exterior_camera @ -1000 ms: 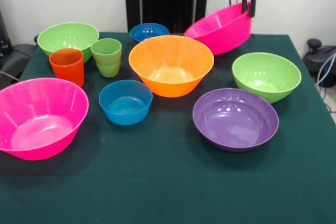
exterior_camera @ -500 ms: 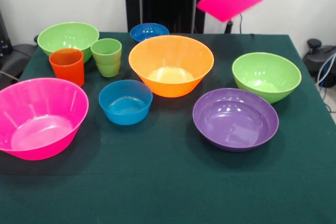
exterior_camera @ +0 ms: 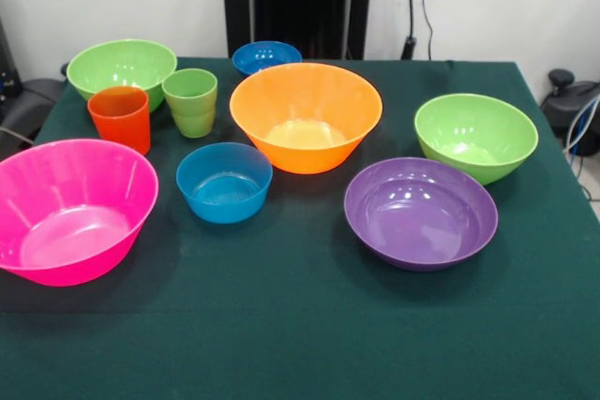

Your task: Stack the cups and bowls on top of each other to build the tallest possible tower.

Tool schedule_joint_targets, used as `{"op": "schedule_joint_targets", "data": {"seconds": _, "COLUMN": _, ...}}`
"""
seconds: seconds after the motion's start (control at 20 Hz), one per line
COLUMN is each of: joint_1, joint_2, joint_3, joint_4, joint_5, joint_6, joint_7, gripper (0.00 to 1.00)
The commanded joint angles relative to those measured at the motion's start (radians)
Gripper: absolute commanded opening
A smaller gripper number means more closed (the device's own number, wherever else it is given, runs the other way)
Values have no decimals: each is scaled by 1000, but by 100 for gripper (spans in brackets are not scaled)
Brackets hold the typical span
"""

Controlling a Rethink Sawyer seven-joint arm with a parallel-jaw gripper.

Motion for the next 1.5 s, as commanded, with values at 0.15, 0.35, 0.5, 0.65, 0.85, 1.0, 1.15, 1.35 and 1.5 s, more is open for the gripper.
{"op": "schedule_joint_targets", "data": {"seconds": 0.15, "joint_1": 23, "joint_2": -334, "joint_3": -126, "joint_4": -87, "joint_5": -90, "joint_6": 394, "joint_7": 88, "gripper": 0}}
{"op": "schedule_joint_targets", "data": {"seconds": 0.35, "joint_1": 18, "joint_2": -380, "joint_3": -120, "joint_4": -168, "joint_5": -80, "joint_6": 539, "joint_7": -13, "gripper": 0}}
{"op": "schedule_joint_targets", "data": {"seconds": 0.5, "joint_1": 20, "joint_2": -375, "joint_3": -112, "joint_4": -197, "joint_5": -52, "joint_6": 543, "joint_7": -93, "gripper": 0}}
{"op": "schedule_joint_targets", "data": {"seconds": 0.65, "joint_1": 23, "joint_2": -367, "joint_3": -101, "joint_4": -233, "joint_5": -41, "joint_6": 556, "joint_7": -143, "gripper": 0}}
{"op": "schedule_joint_targets", "data": {"seconds": 0.85, "joint_1": 27, "joint_2": -362, "joint_3": -98, "joint_4": -261, "joint_5": -29, "joint_6": 545, "joint_7": -229, "gripper": 0}}
{"op": "schedule_joint_targets", "data": {"seconds": 1.0, "joint_1": 31, "joint_2": -363, "joint_3": -111, "joint_4": -280, "joint_5": -3, "joint_6": 592, "joint_7": -347, "gripper": 0}}
{"op": "schedule_joint_targets", "data": {"seconds": 1.15, "joint_1": 22, "joint_2": -363, "joint_3": -132, "joint_4": -280, "joint_5": 7, "joint_6": 594, "joint_7": -433, "gripper": 0}}
{"op": "schedule_joint_targets", "data": {"seconds": 1.35, "joint_1": -16, "joint_2": -352, "joint_3": -169, "joint_4": -285, "joint_5": 25, "joint_6": 602, "joint_7": -592, "gripper": 0}}
{"op": "schedule_joint_targets", "data": {"seconds": 1.5, "joint_1": -62, "joint_2": -344, "joint_3": -200, "joint_4": -292, "joint_5": 35, "joint_6": 608, "joint_7": -710, "gripper": 0}}
